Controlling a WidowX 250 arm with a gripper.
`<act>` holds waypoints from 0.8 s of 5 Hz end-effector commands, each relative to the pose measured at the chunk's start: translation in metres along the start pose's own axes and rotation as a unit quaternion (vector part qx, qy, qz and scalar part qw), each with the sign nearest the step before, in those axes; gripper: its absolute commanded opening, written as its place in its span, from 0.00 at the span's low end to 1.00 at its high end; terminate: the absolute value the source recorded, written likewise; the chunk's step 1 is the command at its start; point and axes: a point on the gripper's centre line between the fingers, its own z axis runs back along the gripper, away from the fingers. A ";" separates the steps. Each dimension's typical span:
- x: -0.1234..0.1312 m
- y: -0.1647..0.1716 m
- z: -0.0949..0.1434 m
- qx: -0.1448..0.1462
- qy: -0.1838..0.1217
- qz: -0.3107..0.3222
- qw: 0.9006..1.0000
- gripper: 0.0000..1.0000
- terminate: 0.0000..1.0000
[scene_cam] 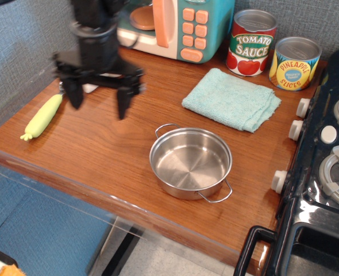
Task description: Place the spatula vertically in between blue cloth and the mushroom.
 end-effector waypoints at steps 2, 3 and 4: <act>0.035 0.086 -0.050 0.022 0.043 0.017 0.999 1.00 0.00; 0.035 0.085 -0.067 0.020 0.071 0.021 0.997 1.00 0.00; 0.034 0.086 -0.081 0.022 0.096 0.022 0.995 1.00 0.00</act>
